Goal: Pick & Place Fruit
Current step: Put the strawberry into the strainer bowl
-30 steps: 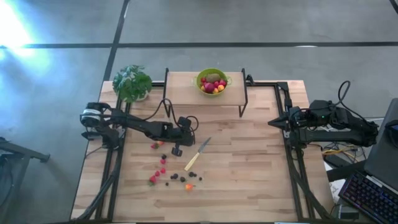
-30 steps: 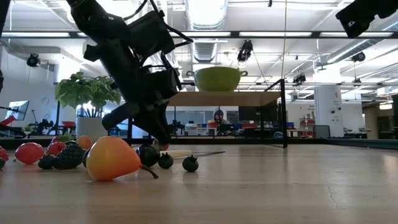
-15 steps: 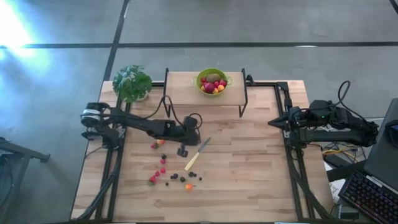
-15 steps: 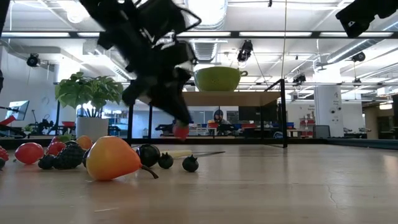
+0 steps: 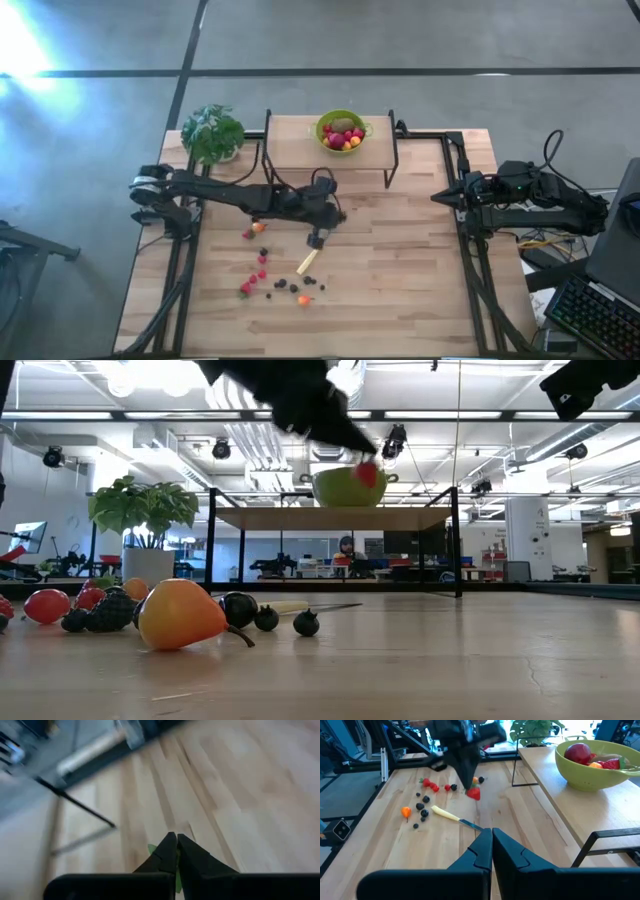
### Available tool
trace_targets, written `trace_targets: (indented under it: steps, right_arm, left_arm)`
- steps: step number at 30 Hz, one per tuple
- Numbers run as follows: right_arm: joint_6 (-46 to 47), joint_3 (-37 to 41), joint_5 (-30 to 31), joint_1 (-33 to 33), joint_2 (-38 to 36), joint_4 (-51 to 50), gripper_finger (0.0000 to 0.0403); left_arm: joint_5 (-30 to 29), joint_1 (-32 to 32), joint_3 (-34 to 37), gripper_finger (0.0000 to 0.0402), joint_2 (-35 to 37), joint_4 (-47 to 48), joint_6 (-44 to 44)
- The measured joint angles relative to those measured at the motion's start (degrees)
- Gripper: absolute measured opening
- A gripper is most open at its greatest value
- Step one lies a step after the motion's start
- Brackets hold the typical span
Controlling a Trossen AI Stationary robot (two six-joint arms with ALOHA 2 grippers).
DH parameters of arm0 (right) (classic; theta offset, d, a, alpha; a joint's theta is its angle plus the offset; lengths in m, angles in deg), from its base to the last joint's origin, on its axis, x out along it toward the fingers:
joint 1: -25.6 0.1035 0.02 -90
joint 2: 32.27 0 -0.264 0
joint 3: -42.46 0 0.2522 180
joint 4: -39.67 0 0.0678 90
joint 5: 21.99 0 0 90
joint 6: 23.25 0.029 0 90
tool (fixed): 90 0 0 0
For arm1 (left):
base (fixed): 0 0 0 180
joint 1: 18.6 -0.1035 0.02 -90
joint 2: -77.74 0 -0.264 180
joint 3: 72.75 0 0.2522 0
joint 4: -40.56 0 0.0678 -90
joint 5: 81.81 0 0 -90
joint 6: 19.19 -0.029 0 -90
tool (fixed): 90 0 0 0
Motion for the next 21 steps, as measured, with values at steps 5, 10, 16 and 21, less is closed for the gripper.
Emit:
trace_targets:
  steps: [5, 10, 16, 21]
  right_arm:
    - [0.0, 0.0, 0.0, 0.01, 0.0, 0.0, 0.0008]
    - [0.0, 0.0, 0.0, 0.02, 0.0, 0.0, 0.0008]
    - [0.0, 0.0, 0.0, 0.0, 0.0, -0.02, 0.0008]
    - [0.0, 0.0, 0.0, 0.02, 0.0, 0.0, 0.0008]
  left_arm:
    - [-0.06, -0.33, -5.87, 0.0005, 0.0, -1.0, -4.47]
    - [-4.45, -2.01, -11.72, 0.0006, 0.0, -1.1, -7.04]
    - [-6.56, -6.66, -16.24, 0.0005, 0.0, -0.93, -5.99]
    - [-6.43, -11.38, -17.16, 0.0007, 0.0, -0.97, -2.65]
